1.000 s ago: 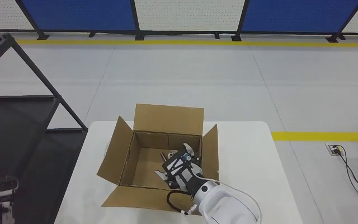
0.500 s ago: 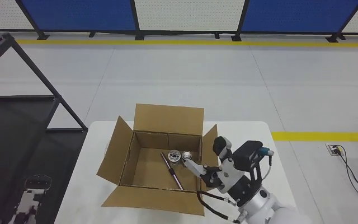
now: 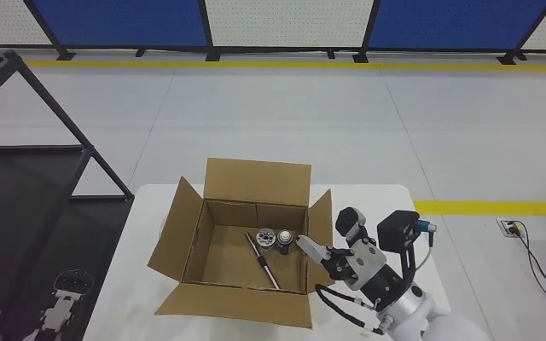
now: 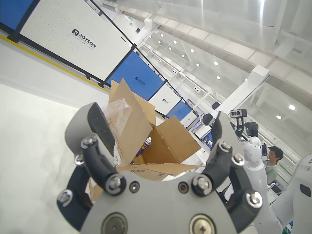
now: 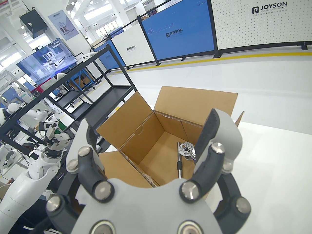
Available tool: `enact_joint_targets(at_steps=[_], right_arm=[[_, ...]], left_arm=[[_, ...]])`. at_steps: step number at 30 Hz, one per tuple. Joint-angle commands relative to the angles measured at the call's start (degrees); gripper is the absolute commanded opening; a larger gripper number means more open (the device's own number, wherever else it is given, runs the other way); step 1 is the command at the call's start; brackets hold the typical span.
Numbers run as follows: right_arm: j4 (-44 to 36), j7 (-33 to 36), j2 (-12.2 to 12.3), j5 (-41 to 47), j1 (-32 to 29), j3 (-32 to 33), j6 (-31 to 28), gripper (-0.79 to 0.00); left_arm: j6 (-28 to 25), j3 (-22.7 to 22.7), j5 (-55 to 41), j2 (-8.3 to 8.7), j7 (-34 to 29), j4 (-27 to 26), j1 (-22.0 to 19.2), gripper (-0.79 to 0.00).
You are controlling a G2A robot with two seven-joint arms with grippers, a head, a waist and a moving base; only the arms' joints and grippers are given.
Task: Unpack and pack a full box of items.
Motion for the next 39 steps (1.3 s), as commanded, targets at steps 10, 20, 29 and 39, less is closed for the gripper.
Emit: enact_joint_targets(at_steps=[10,20,29,39], right_arm=[[5.33,14.54,0.77,9.69,3.24,7.42,18.26,0.0],[9.19,19.41,1.55,18.55,5.72,2.7,12.79,0.0],[17.33,11.73,0.82,18.88,11.71,-8.9,15.2,0.0],[17.33,11.73,0.82,18.88,11.71,-8.9,15.2,0.0]], left_arm=[[16.62,-2.51,-10.87,2.74,-16.16,0.01,-2.99,0.0],[24.85,-2.2,-11.0,4.2,-22.74,1.87,-7.1,0.0],[24.85,-2.2,-11.0,4.2,-22.74,1.87,-7.1,0.0],[24.85,-2.2,-11.0,4.2,-22.74,1.87,-7.1,0.0]])
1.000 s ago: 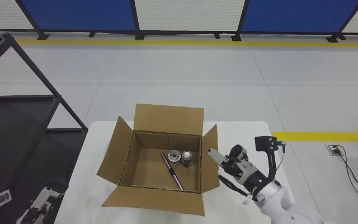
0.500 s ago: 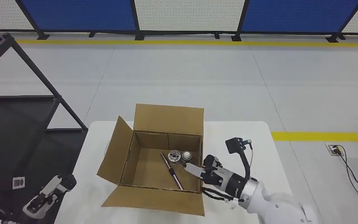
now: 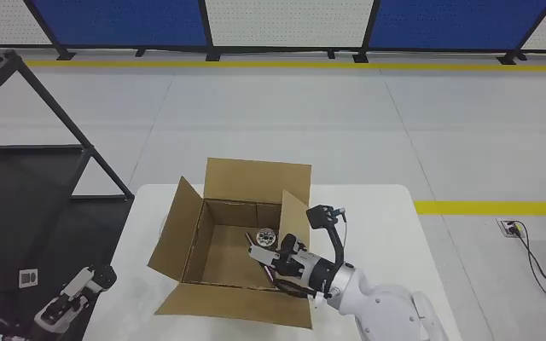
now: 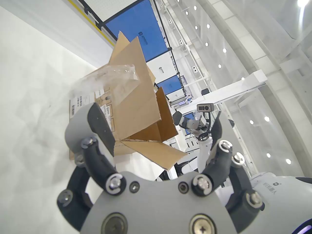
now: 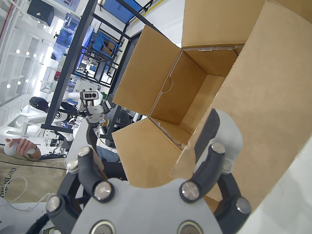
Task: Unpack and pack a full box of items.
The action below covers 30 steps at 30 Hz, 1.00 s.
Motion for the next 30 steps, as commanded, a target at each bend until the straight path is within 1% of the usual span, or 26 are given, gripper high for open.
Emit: enact_joint_targets(at_steps=[1,4,7,10,11,14,16,20,25,30], right_arm=[[0.0,0.0,0.0,0.0,0.0,-0.01,0.02,0.0],[0.42,-0.33,0.0,0.16,-0.23,-0.37,-0.08,0.0],[2.93,-2.66,-0.12,-0.98,0.96,-2.29,1.14,0.0],[4.48,-3.79,-0.29,1.14,1.89,-3.03,2.79,0.0],[5.21,-3.99,-0.3,1.53,2.23,-3.09,3.31,0.0],[6.97,-4.24,-0.33,3.02,2.98,-3.44,4.31,0.0],[8.07,-4.42,-0.32,3.54,3.35,-3.8,4.85,0.0],[9.63,-5.73,-0.3,2.72,3.94,-4.56,7.12,0.0],[10.82,-5.99,-0.25,4.14,4.32,-4.8,8.94,0.0],[11.79,-5.94,-0.1,4.74,4.73,-5.04,9.53,0.0]], left_arm=[[0.0,0.0,0.0,0.0,0.0,0.0,0.0,0.0],[0.24,0.04,-0.01,0.0,0.28,-0.08,-0.03,0.0],[4.95,0.93,2.88,0.38,1.37,-1.96,-1.08,0.0],[10.14,2.53,4.98,0.95,0.09,-3.27,-3.09,0.0],[11.77,3.14,5.15,1.18,-1.23,-3.49,-3.94,0.0],[15.68,4.27,5.19,1.87,-3.98,-2.9,-6.98,0.0],[17.27,5.46,5.55,2.24,-5.0,-2.05,-8.93,0.0],[18.72,8.19,1.75,2.69,-8.33,-0.63,-12.02,0.0],[20.51,11.95,2.52,3.25,-10.62,-0.68,-14.46,0.0],[23.25,15.82,3.37,3.74,-12.11,-0.05,-17.06,0.0]])
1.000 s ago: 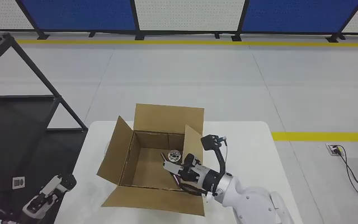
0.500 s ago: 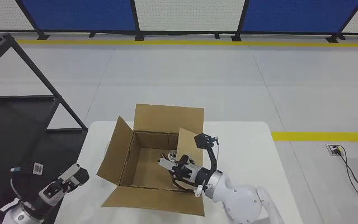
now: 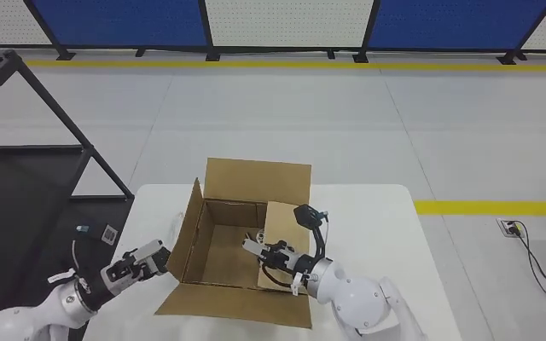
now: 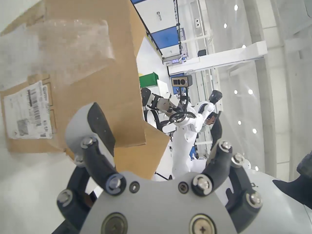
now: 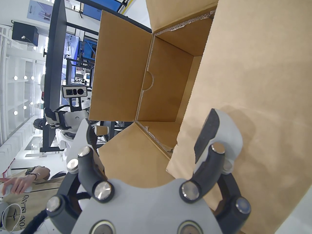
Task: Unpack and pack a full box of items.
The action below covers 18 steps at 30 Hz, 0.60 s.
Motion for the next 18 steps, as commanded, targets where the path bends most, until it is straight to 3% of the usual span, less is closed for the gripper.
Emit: enact_joint_targets(at_steps=[1,18], right_arm=[[0.38,-0.03,0.05,0.04,0.04,-0.2,0.09,0.0],[4.24,-0.46,0.5,2.11,0.94,-1.76,-0.96,0.0]], left_arm=[[0.93,1.5,0.19,0.16,-0.57,0.4,-1.04,0.0],[7.11,14.58,12.16,1.53,-1.19,2.29,-8.49,0.0]])
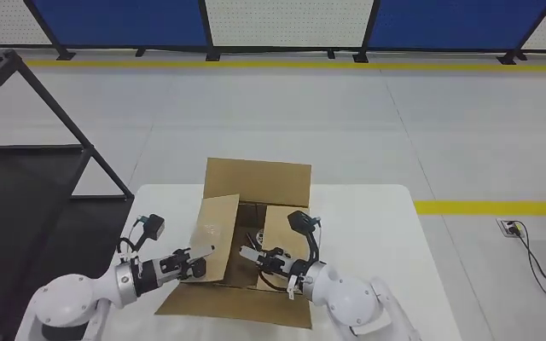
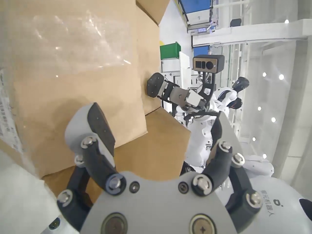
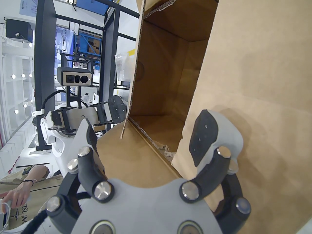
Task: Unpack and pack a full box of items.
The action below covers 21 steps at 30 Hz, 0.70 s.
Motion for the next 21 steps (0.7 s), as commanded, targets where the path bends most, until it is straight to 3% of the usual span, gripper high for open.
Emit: enact_joint_targets(at_steps=[1,7,21], right_arm=[[0.36,-0.26,0.01,0.39,0.25,-0.11,-0.22,0.0],[1.2,-2.45,0.06,2.55,0.51,0.28,-1.91,0.0],[3.45,2.13,0.96,0.92,1.89,-0.06,-0.42,0.0]], left_arm=[[0.46,1.29,0.9,0.07,0.42,0.04,-0.66,0.0],[1.84,4.55,4.67,0.42,0.9,0.94,-3.16,0.0],[2.08,7.84,7.34,1.28,0.41,4.19,-5.87,0.0]])
